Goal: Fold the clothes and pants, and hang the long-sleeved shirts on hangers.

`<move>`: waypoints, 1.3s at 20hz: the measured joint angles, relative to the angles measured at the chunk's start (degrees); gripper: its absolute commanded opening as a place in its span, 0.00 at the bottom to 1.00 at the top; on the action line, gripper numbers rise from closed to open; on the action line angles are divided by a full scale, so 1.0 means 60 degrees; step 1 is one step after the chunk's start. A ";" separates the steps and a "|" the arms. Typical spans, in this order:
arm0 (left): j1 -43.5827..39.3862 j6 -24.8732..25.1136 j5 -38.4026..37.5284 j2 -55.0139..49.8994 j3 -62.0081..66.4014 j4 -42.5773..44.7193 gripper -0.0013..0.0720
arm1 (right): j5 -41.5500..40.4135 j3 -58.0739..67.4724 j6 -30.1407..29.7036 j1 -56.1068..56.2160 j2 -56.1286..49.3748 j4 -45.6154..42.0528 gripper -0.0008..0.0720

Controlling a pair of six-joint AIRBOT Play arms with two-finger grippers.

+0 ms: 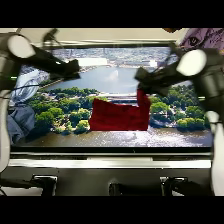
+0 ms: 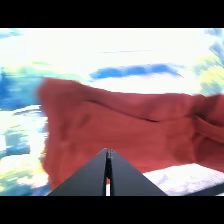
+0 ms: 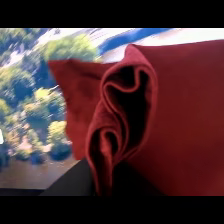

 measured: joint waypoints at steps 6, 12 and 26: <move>0.1100 0.0259 -0.0736 0.0820 0.0000 0.0353 0.04 | -0.1530 0.0000 0.1497 0.1883 -0.1625 -0.0229 0.05; 0.1362 0.0412 -0.1005 0.0943 0.0000 0.0419 0.05 | -0.2506 0.0000 0.1807 0.2728 -0.2973 -0.0018 0.08; 0.1370 0.0463 -0.1275 0.0954 -0.0004 0.0433 0.05 | -0.1938 0.0004 -0.0965 0.0863 -0.2175 0.0885 0.93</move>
